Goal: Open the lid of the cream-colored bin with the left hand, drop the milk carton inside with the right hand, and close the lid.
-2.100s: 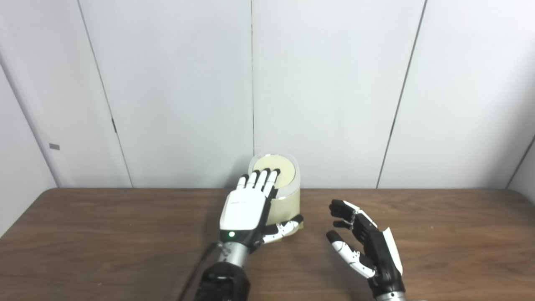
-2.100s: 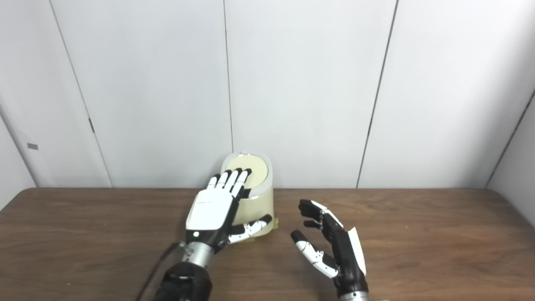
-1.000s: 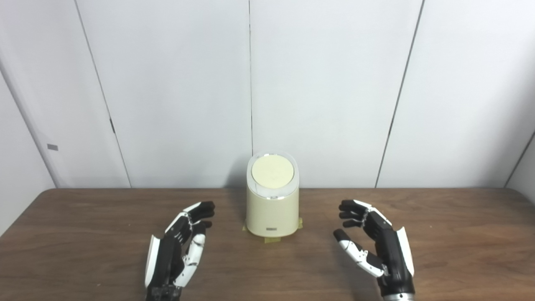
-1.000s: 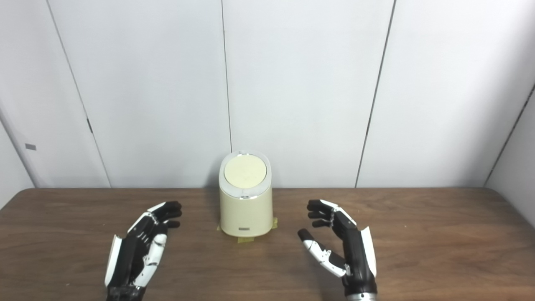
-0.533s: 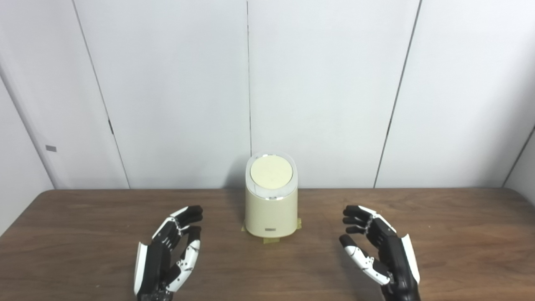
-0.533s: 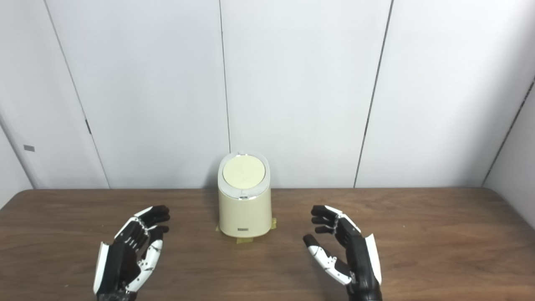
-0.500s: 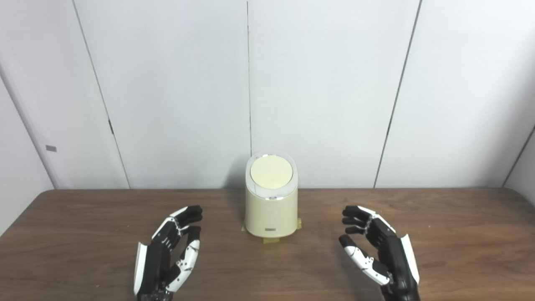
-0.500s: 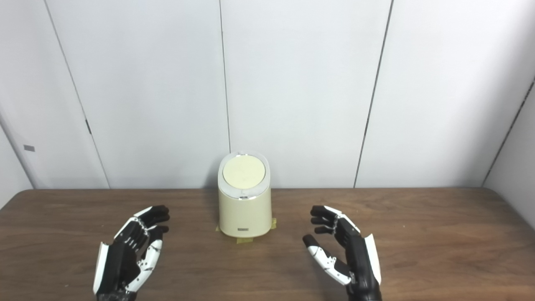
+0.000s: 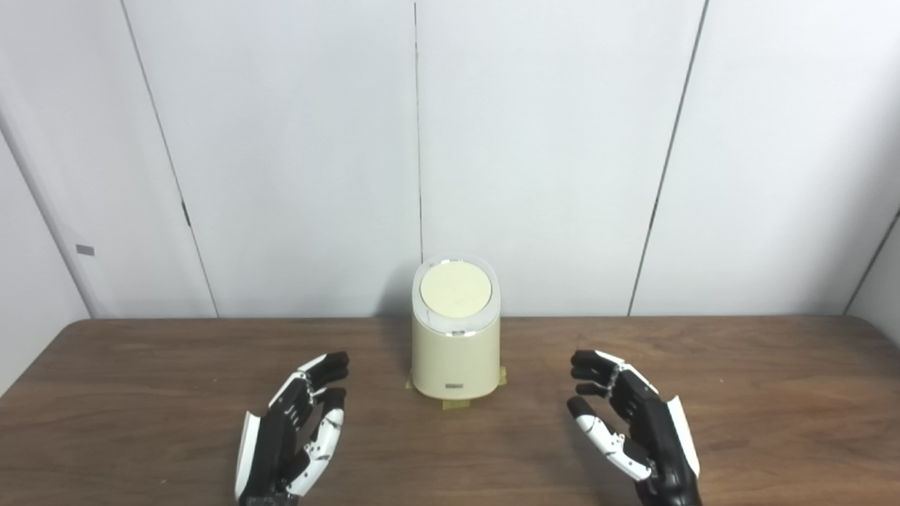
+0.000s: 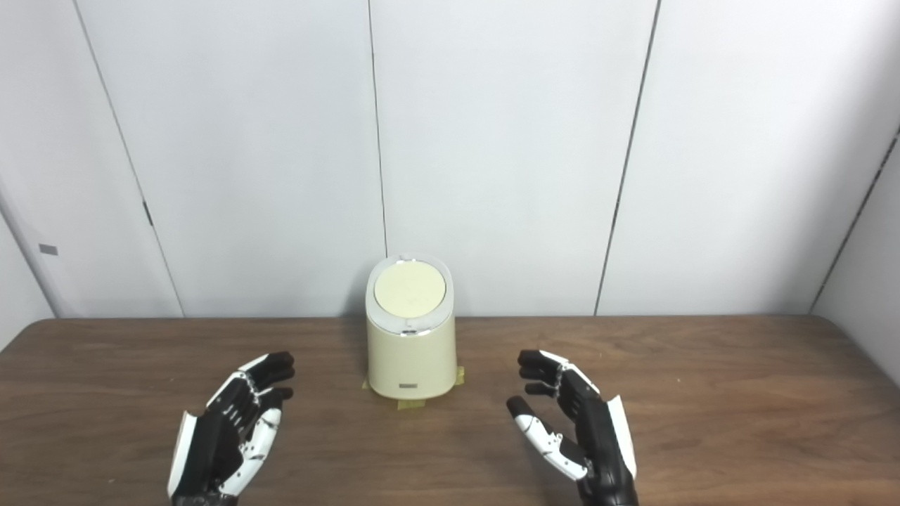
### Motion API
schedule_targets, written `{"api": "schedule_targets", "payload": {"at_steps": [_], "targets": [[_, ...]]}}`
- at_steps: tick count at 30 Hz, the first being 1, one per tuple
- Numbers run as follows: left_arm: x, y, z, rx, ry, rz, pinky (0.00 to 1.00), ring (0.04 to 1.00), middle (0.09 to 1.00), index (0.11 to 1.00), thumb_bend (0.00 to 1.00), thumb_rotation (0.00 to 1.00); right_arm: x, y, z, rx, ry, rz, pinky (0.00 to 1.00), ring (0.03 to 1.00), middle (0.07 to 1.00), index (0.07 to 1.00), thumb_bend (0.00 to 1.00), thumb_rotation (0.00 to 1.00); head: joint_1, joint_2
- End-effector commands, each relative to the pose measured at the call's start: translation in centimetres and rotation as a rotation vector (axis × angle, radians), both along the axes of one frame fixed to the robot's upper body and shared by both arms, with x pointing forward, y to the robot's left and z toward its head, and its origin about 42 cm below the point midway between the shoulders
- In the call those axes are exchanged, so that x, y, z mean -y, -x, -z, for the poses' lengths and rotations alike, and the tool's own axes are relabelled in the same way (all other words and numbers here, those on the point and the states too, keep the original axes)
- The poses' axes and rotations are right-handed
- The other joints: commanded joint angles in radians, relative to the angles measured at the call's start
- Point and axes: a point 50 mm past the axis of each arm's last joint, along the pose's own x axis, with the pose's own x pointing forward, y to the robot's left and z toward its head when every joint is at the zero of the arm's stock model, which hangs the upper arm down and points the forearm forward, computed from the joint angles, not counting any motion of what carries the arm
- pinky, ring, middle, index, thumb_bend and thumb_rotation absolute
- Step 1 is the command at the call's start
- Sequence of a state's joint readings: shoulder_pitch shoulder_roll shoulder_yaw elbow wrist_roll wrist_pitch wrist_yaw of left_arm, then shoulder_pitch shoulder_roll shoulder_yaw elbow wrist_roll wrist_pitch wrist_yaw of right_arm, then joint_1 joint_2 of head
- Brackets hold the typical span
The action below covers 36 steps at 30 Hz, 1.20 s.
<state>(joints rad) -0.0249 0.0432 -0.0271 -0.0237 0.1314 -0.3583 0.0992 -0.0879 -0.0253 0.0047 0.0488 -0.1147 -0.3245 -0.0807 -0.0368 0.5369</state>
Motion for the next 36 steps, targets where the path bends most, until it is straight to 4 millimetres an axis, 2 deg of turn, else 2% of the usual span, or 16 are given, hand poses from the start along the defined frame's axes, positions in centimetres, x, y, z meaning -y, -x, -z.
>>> {"api": "schedule_targets", "payload": {"at_steps": [1,5,8,10,14,17,24,34,36], "targets": [[-0.39,2.21,2.42,-0.085,-0.027,-0.003,0.69,0.770,0.785,0.758,0.20,0.30,0.39,2.04,1.87,-0.054,-0.017,0.012,0.65,0.720,0.735,0.715,0.28,0.32,-0.001,0.004],[-0.59,2.76,2.18,-0.085,-0.058,0.007,0.69,0.768,0.782,0.756,0.19,0.31,0.38,2.45,1.64,-0.045,0.011,0.021,0.64,0.717,0.736,0.713,0.27,0.27,-0.008,0.017],[-0.63,3.00,2.04,-0.082,-0.097,0.024,0.68,0.765,0.782,0.759,0.18,0.30,0.25,2.61,1.44,-0.023,0.049,0.019,0.63,0.703,0.724,0.703,0.28,0.31,-0.012,0.023],[-0.58,3.08,1.95,-0.082,-0.100,0.027,0.67,0.757,0.775,0.752,0.19,0.29,0.16,2.70,1.35,-0.018,0.058,0.015,0.59,0.677,0.702,0.694,0.28,0.30,-0.010,0.022],[-0.69,3.14,1.75,-0.089,-0.100,0.016,0.67,0.754,0.773,0.750,0.18,0.27,0.12,2.88,1.28,-0.018,0.078,0.024,0.59,0.684,0.705,0.694,0.27,0.32,0.006,0.027],[-0.87,3.20,1.65,-0.096,-0.091,0.003,0.66,0.748,0.768,0.750,0.18,0.29,0.08,2.93,1.23,0.003,0.113,0.024,0.57,0.666,0.692,0.687,0.26,0.29,0.002,0.030],[-0.89,3.18,1.60,-0.108,-0.090,0.000,0.66,0.748,0.771,0.749,0.19,0.25,0.04,2.95,1.22,0.005,0.129,0.034,0.55,0.651,0.678,0.679,0.27,0.25,0.000,0.030],[-0.79,2.95,1.71,-0.107,-0.110,-0.002,0.65,0.738,0.761,0.746,0.18,0.30,0.16,2.66,1.51,-0.006,0.137,0.044,0.54,0.643,0.672,0.679,0.27,0.25,-0.003,0.021],[-0.79,2.95,1.78,-0.108,-0.089,0.007,0.65,0.741,0.764,0.747,0.18,0.28,0.15,2.64,1.54,-0.006,0.136,0.044,0.54,0.641,0.670,0.679,0.27,0.26,-0.003,0.020]]}}
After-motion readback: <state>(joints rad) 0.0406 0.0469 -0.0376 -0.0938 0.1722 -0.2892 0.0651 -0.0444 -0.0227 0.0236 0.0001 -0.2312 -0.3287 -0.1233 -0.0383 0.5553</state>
